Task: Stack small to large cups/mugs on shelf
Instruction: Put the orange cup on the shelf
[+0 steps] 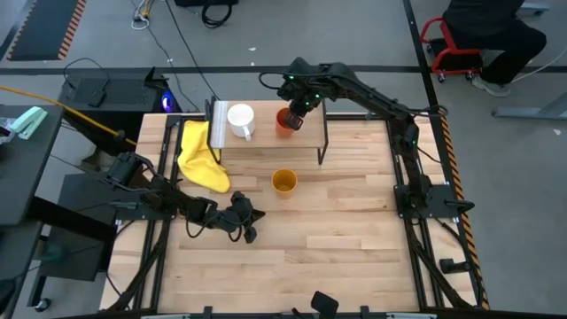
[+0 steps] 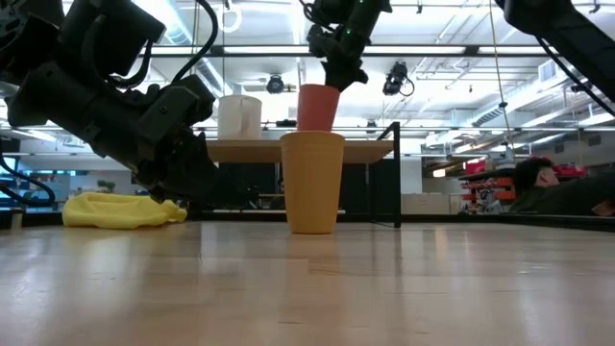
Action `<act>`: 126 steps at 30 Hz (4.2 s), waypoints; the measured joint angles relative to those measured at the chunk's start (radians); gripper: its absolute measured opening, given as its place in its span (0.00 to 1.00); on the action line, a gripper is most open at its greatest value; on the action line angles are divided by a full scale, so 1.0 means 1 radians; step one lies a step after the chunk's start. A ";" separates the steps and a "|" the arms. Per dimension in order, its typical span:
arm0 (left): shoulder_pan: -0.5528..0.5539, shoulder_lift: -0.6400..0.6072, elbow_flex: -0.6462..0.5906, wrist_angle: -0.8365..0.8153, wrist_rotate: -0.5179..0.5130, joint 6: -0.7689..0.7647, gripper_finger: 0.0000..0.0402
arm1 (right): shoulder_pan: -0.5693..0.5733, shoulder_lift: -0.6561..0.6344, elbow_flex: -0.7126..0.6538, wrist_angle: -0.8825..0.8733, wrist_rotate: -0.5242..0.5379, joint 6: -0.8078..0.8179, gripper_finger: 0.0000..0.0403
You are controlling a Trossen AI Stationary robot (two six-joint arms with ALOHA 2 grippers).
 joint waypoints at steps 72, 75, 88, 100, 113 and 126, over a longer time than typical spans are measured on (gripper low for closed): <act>0.012 0.000 0.000 -0.012 0.015 -0.001 0.05 | 0.012 0.011 0.000 0.135 -0.027 -0.092 0.10; 0.012 0.000 0.000 -0.013 0.016 -0.001 0.06 | 0.012 0.011 0.000 0.140 -0.027 -0.091 0.13; 0.012 0.000 0.000 -0.013 0.016 -0.001 0.05 | 0.012 0.011 0.000 0.189 -0.027 -0.091 0.17; 0.010 0.000 0.000 -0.016 0.016 -0.001 0.06 | 0.012 0.011 0.000 0.193 0.013 -0.098 0.18; 0.011 0.000 0.000 -0.031 0.015 0.008 0.05 | 0.016 -0.105 0.000 0.156 0.116 -0.058 0.16; -0.023 0.000 0.000 -0.105 0.014 -0.051 0.05 | 0.051 -0.232 -0.332 0.307 0.163 -0.039 0.04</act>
